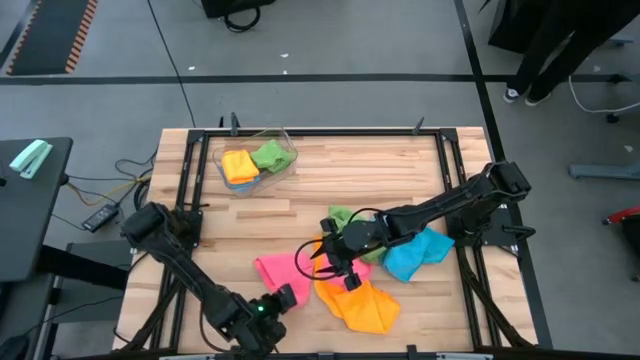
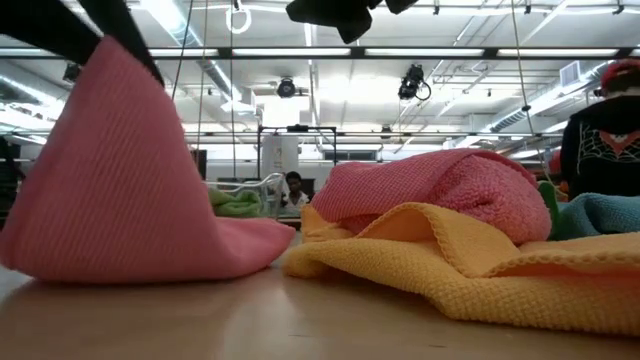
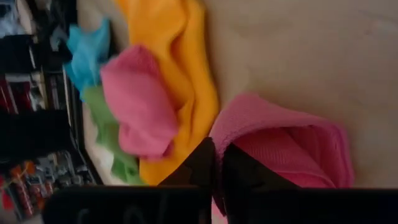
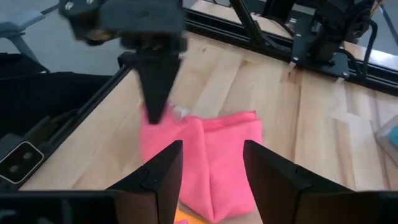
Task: Fold microfiber towels
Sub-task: Fold the left pink microfiber towel
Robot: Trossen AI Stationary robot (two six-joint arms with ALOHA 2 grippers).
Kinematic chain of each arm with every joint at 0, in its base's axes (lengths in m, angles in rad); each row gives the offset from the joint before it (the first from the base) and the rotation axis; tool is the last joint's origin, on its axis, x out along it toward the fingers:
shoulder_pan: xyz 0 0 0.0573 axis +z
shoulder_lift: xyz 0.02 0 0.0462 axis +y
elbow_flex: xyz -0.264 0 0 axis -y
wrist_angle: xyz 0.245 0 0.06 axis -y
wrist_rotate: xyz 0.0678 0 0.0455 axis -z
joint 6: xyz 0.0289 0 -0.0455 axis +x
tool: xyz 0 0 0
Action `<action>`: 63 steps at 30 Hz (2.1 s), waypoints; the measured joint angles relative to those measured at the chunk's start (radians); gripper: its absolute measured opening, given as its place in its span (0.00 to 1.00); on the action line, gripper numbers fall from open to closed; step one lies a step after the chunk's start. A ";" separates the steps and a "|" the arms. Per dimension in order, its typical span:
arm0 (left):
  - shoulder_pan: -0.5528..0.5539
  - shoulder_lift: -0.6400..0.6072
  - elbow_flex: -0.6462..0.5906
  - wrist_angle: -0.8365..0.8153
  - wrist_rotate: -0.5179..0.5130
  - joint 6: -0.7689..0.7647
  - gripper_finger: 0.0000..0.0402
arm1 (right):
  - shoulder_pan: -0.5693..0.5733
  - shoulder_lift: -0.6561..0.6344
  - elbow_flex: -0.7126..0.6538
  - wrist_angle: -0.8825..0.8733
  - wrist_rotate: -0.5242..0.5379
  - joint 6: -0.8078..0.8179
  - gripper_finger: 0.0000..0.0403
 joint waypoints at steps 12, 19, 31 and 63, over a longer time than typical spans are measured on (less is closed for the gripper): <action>-0.003 0.092 0.001 0.119 0.120 0.025 0.19 | 0.001 0.000 0.000 -0.018 0.000 0.009 0.44; -0.044 0.045 0.023 0.020 0.119 -0.131 0.45 | 0.002 0.000 0.000 -0.024 0.000 0.020 0.44; -0.022 0.058 -0.068 -0.265 0.130 -0.511 0.48 | 0.001 0.000 0.000 -0.028 0.000 0.027 0.44; -0.021 0.041 -0.114 -0.147 0.130 -0.541 0.19 | 0.001 0.001 0.000 -0.028 0.000 0.029 0.44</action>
